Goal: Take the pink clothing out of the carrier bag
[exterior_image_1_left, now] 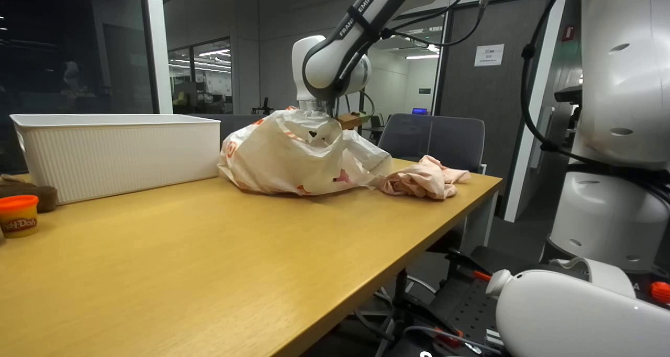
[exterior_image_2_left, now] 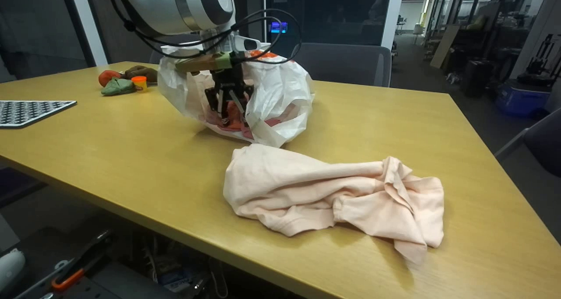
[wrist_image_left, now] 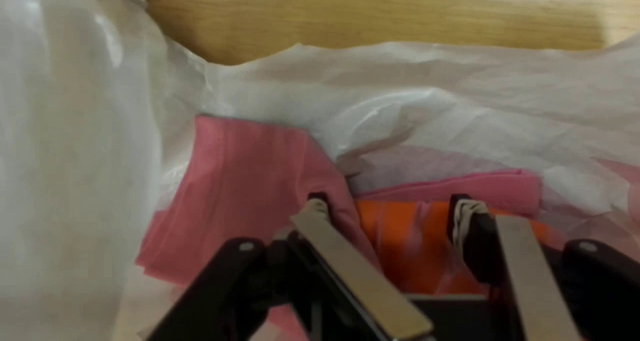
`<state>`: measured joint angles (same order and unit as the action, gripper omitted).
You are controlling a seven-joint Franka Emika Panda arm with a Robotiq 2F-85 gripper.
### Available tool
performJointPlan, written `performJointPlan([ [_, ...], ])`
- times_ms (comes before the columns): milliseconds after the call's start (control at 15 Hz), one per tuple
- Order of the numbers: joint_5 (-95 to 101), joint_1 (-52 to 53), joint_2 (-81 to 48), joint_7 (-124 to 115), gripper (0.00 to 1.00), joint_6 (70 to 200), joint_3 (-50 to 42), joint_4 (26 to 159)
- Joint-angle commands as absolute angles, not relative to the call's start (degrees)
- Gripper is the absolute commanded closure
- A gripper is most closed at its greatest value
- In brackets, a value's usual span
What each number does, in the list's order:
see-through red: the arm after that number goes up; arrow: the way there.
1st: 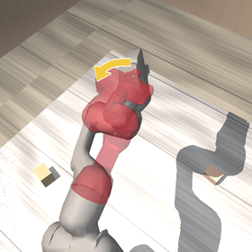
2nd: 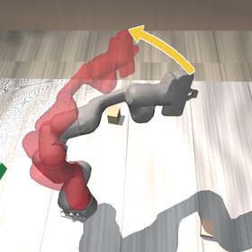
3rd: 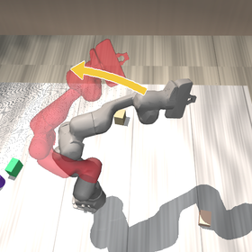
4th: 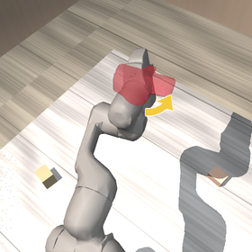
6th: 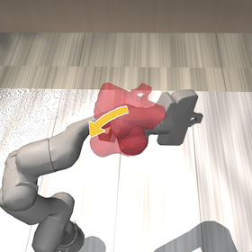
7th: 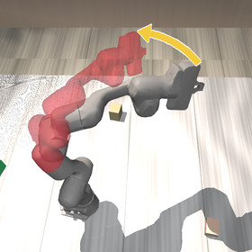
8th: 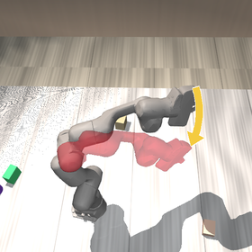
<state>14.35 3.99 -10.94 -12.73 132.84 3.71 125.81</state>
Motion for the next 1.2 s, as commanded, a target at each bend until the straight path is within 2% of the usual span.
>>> performJointPlan([
  [0,14.0,4.7,-12.2,-11.9,0.64,132.7,3.0,123.8],
  [200,13.8,4.7,-12.2,-12.2,0.88,132.6,3.0,123.6],
  [333,13.5,4.7,-11.4,-12.2,0.97,132.7,3.0,124.0],
  [467,12.0,4.5,-9.7,-11.8,1.00,132.3,3.3,125.0],
  [933,11.4,4.7,1.0,-14.2,0.99,131.3,3.6,130.2],
  [1133,11.3,4.7,6.6,-16.1,0.99,125.6,4.2,131.4],
])
